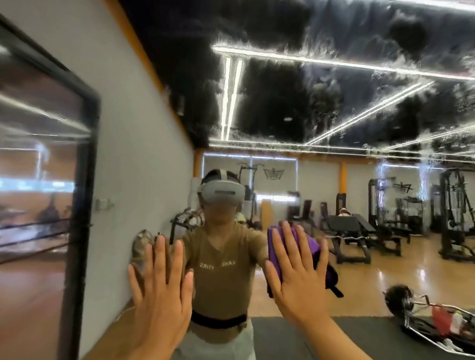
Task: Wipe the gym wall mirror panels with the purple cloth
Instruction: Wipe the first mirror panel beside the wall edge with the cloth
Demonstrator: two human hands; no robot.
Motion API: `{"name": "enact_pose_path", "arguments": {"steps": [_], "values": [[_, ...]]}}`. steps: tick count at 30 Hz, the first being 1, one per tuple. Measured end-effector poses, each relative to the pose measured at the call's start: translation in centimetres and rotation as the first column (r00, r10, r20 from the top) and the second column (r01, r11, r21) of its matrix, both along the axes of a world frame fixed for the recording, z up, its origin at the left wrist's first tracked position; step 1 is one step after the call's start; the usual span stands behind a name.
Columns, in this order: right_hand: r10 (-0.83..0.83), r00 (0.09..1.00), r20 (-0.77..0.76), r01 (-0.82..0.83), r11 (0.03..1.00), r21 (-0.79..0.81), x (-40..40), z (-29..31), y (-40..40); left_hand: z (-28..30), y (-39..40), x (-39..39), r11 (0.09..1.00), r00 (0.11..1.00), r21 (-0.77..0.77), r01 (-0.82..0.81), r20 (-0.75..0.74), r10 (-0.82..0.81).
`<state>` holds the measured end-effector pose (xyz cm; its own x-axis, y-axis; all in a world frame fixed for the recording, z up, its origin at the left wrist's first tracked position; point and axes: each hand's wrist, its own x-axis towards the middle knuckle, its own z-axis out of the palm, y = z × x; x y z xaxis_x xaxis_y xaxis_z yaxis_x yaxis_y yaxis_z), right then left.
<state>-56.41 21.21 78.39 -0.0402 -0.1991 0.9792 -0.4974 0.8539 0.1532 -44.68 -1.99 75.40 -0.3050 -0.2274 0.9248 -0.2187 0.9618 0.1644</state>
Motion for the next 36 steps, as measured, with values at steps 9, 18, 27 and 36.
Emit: {"name": "enact_pose_path", "arguments": {"steps": [9,18,27,36], "values": [[-0.031,0.996,-0.078,0.056,0.937,0.344,-1.2,-4.6,3.4,-2.2,1.2,-0.4,0.996,0.998,-0.079,-0.051,0.039,0.054],[-0.001,0.996,-0.085,0.021,0.971,0.239,-1.8,2.2,3.3,-2.8,0.9,-0.9,0.990,0.999,-0.128,-0.051,0.012,0.053],[0.091,0.994,-0.058,-0.086,0.993,0.082,-2.1,-1.4,1.6,-5.3,0.6,-1.9,0.968,0.999,-0.248,-0.051,-0.016,0.049],[0.107,0.994,-0.033,-0.105,0.993,0.050,-2.0,-8.3,1.3,-5.9,1.5,-1.8,0.983,0.999,-0.181,-0.033,-0.044,0.026]]}}
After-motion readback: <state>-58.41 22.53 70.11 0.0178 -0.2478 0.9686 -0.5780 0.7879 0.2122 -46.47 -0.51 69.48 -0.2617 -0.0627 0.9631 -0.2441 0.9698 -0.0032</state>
